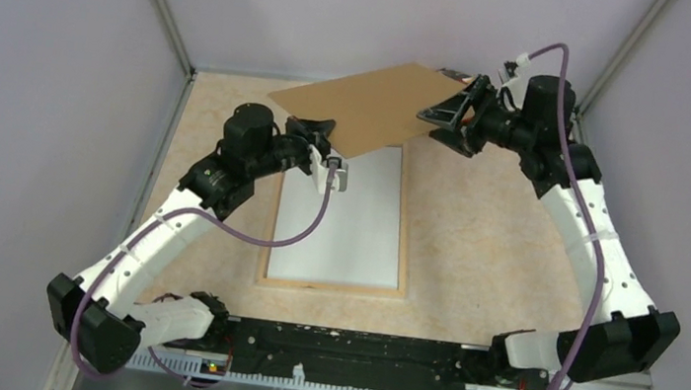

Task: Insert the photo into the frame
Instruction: Turn over the photo frame item on the photo frame.

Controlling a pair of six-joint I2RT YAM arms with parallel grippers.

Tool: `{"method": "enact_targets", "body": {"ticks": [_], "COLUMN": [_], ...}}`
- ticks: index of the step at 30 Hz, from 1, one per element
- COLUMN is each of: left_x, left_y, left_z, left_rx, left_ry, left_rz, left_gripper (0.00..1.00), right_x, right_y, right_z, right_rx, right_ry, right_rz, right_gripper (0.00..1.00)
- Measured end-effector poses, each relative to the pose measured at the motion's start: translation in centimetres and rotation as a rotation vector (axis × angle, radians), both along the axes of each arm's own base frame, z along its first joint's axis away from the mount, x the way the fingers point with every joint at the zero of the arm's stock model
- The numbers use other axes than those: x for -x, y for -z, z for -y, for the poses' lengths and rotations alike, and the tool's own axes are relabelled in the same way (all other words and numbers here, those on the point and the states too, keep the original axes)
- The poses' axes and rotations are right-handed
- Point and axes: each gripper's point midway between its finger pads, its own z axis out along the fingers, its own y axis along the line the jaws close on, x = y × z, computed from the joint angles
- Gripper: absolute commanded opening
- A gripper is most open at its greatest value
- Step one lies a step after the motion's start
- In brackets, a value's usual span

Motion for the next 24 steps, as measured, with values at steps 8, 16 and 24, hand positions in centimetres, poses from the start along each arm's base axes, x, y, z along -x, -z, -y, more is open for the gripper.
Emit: {"method": "enact_targets", "body": {"ticks": [8, 16, 24], "left_x": [0.2, 2.5, 3.1], "left_y": [0.9, 4.2, 3.3], "left_z": [-1.1, -1.4, -1.1], "left_rx": [-0.078, -0.163, -0.152], "left_ry": [0.002, 0.060, 0.087], "left_rz": [-0.159, -0.316, -0.316], "left_gripper": [0.00, 0.00, 0.00], "right_x": [6.1, 11.8, 11.2], "right_y": [-3.8, -4.8, 1.0], "right_z": [2.3, 2.9, -1.6], "right_rx": [0.422, 0.669, 0.802], "right_ry": [-0.273, -0.465, -0.742], "right_rz": [0.548, 1.094, 1.197], "right_gripper": [0.78, 0.83, 0.82]}}
